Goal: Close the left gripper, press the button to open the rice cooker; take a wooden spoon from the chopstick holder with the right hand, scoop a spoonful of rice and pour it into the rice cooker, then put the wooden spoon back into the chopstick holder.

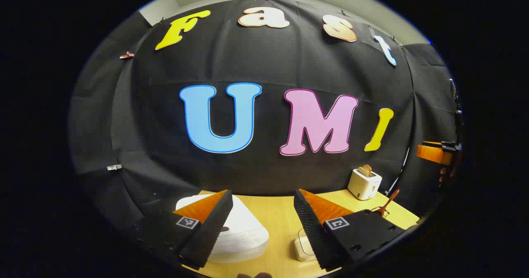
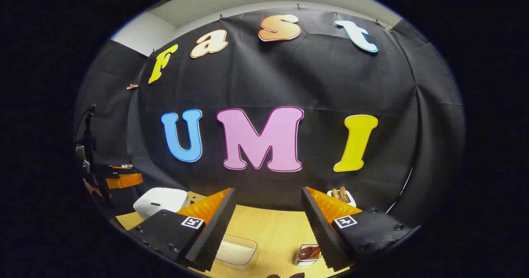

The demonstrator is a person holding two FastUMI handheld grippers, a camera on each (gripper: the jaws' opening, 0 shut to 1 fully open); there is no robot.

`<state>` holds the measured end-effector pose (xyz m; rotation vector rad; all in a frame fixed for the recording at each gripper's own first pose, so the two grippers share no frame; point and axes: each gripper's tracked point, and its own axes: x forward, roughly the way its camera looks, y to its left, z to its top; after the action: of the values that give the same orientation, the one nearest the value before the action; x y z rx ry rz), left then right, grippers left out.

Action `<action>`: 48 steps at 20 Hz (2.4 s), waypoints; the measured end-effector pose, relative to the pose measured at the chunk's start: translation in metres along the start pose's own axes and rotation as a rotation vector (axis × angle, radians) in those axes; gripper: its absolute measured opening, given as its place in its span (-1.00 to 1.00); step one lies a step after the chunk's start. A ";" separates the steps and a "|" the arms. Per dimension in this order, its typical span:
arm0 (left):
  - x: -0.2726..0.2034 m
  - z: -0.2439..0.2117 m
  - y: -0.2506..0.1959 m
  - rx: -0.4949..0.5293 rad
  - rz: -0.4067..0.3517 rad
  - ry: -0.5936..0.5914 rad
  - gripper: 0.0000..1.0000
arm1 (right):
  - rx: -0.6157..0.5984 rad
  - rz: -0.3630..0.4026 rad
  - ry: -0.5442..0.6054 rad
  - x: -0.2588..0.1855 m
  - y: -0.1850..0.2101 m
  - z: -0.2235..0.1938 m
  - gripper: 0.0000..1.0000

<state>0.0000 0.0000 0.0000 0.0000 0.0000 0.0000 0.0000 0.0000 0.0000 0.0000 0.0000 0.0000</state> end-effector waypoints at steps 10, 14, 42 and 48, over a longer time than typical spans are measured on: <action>0.002 -0.001 0.001 0.006 0.006 0.007 0.90 | 0.003 0.006 0.003 0.002 0.000 -0.001 0.95; 0.003 -0.002 0.000 0.003 -0.001 0.007 0.90 | 0.000 0.005 0.005 0.003 0.000 -0.002 0.95; 0.087 -0.148 0.105 -0.103 0.179 0.336 -0.89 | -0.023 -0.029 0.040 0.000 -0.014 -0.012 0.95; 0.098 -0.174 0.110 -0.080 0.177 0.395 -0.89 | -0.028 -0.050 0.049 -0.007 -0.021 -0.012 0.95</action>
<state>0.0975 0.1102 -0.1743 -0.0797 0.3954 0.1773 -0.0070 -0.0211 -0.0124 -0.0279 0.0489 -0.0499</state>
